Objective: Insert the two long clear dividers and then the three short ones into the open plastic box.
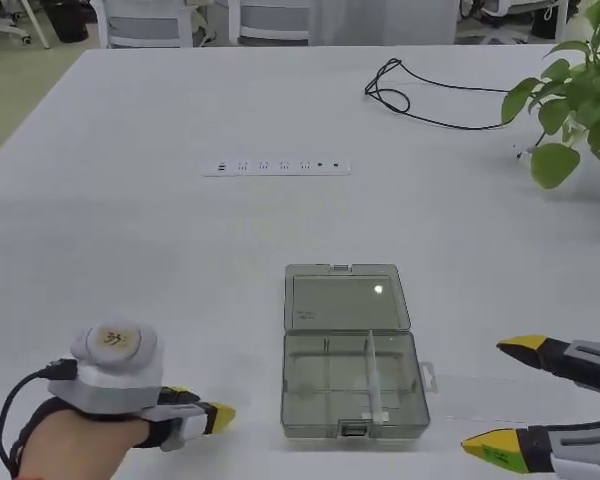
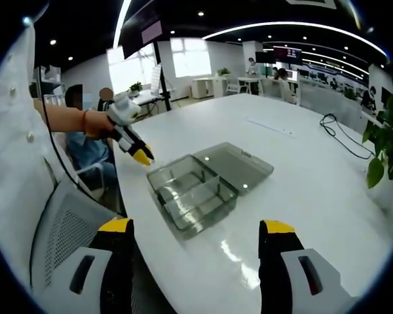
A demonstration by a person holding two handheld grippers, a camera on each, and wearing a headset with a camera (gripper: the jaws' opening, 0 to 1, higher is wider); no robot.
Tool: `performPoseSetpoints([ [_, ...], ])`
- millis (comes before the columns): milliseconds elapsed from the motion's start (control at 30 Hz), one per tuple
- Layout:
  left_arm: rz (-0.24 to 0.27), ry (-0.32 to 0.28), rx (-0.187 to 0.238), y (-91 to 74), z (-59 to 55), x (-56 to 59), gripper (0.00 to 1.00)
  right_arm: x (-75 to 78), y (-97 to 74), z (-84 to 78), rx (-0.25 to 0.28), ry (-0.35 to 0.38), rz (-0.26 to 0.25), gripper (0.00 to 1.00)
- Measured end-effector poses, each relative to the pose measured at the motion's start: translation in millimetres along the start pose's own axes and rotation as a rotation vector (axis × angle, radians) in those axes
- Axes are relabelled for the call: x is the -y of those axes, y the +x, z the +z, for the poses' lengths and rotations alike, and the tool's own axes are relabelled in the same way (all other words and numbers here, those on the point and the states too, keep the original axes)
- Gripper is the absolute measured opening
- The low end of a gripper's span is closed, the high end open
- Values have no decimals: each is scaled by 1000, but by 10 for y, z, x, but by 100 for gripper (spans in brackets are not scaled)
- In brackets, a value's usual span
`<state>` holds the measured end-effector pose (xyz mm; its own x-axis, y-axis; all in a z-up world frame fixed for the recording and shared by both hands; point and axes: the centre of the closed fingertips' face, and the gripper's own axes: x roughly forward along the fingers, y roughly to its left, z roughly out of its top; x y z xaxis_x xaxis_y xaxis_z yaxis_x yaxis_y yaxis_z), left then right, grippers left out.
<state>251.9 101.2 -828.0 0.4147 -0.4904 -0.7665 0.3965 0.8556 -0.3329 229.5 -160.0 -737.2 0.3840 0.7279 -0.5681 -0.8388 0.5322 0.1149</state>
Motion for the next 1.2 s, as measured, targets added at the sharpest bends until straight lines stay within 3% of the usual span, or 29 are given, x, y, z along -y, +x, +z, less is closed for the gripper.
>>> performPoseSetpoints([
  [333,-78,-51,131,-145,239,218,30,-11,3,56,-8,2,-7,79],
  [567,-139,-62,214,-248,445,428,30,9,59,232,24,52,-12,76],
  [900,-216,-51,290,-280,677,727,30,-165,286,761,128,158,22,62],
  [1067,-248,-31,313,-294,759,891,30,-241,420,1032,191,255,26,51],
  [1200,-276,-14,331,-302,828,1043,30,-279,513,1135,212,323,25,37],
])
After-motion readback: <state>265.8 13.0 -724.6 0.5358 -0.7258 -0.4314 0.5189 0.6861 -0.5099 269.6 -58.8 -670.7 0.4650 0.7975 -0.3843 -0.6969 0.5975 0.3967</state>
